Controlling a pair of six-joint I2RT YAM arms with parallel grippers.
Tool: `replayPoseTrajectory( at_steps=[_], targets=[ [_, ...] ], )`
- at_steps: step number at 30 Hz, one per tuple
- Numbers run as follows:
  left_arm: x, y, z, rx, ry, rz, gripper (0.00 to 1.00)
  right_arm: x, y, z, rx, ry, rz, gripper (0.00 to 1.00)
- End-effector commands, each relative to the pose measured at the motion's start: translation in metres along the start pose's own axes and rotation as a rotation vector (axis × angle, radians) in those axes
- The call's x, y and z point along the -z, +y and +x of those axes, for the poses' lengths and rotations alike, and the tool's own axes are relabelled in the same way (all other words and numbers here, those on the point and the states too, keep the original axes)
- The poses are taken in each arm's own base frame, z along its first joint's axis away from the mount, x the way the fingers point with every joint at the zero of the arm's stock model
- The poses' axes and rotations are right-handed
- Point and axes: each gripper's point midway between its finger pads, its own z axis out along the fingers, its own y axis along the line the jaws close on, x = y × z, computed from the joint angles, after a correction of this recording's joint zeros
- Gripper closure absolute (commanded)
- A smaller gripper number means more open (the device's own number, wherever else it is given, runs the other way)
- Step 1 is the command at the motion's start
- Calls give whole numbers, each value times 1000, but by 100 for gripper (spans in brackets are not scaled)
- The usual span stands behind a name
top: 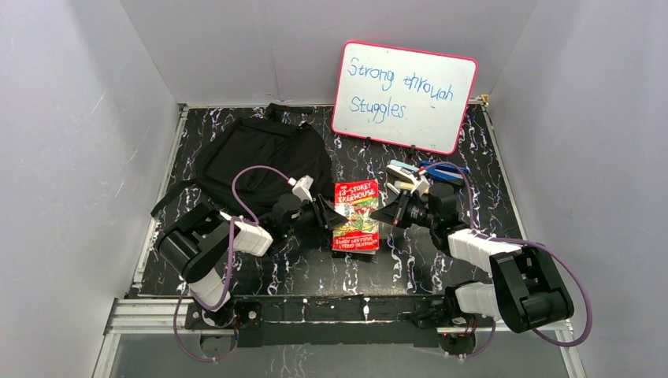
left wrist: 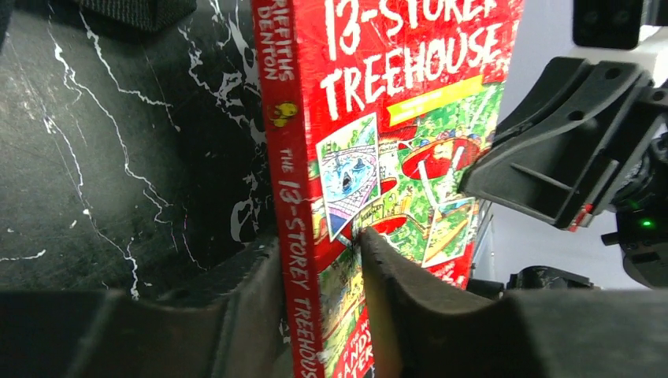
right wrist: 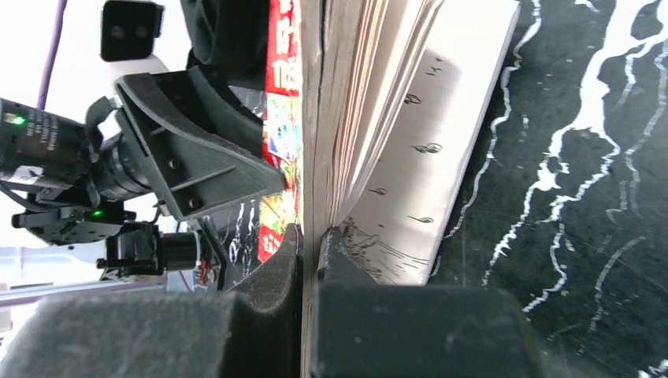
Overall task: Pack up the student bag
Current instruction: Pick up the book from the center of the board.
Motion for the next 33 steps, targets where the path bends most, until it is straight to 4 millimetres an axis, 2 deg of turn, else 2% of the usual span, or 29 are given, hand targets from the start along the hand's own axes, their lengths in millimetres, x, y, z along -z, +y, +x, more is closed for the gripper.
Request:
replayPoseTrajectory(
  at_steps=[1, 6, 7, 9, 11, 14, 17, 20, 26, 29, 33],
  targets=[
    [0, -31, -11, -28, -18, 116, 71, 2, 19, -18, 76, -49, -49, 100],
    [6, -39, -17, -32, -42, 135, 86, 6, 4, -24, 128, -62, 57, 99],
    [7, -41, -18, -34, -45, 140, 91, 7, 2, -26, 140, -65, 79, 93],
    [9, -45, -20, -52, -49, 154, 100, 10, -3, -30, 162, -73, 127, 69],
    [12, -52, -20, -97, -47, 183, 100, 15, -7, -36, 184, -91, 181, 52],
    [18, -63, -21, -185, -45, 230, 100, 25, -11, -46, 217, -137, 258, 41],
    [27, -73, -24, -278, -53, 268, 100, 40, -7, -62, 267, -201, 318, 36],
    [34, -81, -28, -368, -41, 269, 100, 56, 12, -79, 351, -275, 320, 33],
    [51, -96, -34, -609, 47, 239, 100, 84, 80, -107, 610, -387, 179, 27],
    [63, -98, -37, -749, 52, 234, 100, 95, 115, -111, 742, -406, 88, 26],
    [87, -114, -37, -921, 8, 324, 100, 101, 149, -106, 866, -404, -46, 26]
  ],
)
